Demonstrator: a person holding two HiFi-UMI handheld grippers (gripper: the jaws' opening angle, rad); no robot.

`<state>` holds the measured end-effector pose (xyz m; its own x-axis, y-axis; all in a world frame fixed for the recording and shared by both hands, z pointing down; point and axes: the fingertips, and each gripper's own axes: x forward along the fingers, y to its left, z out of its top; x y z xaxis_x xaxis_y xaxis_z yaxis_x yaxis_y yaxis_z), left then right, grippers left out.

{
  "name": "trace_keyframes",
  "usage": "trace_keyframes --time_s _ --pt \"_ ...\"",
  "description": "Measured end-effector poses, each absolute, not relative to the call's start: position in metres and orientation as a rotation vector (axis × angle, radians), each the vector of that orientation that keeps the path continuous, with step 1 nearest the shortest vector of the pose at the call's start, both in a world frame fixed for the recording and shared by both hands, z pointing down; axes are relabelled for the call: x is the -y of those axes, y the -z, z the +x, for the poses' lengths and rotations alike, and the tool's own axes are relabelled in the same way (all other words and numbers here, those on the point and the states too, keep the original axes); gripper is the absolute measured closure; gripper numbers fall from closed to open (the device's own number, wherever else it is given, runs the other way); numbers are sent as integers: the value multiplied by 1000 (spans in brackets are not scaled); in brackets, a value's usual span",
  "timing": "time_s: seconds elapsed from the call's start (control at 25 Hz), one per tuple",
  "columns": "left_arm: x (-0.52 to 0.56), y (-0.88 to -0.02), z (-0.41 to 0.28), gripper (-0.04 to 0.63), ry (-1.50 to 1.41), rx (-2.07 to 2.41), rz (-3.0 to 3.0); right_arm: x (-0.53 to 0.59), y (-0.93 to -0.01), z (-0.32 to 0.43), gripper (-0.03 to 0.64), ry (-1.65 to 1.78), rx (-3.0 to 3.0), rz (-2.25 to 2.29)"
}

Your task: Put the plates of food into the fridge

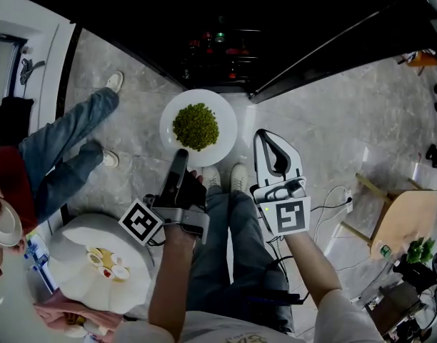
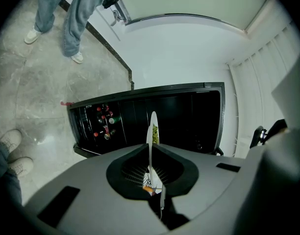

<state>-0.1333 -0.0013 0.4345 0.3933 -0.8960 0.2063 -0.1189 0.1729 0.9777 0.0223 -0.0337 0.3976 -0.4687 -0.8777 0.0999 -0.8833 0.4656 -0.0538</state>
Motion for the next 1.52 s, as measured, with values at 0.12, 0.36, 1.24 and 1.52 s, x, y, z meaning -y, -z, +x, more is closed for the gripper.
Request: trace_keyframes --time_s 0.12,0.36,1.24,1.52 --pt "2 -440 -134 578 722 1042 1288 33 -403 21 607 -155 2638 1582" --pt "6 -445 -138 578 725 1045 1292 36 -409 16 608 -156 2637 1573" --pt "24 -458 -137 578 716 1033 1298 54 -425 14 607 -147 2618 1597" --pt "31 -458 -134 578 723 1019 1305 58 -428 12 607 -163 2615 1612"
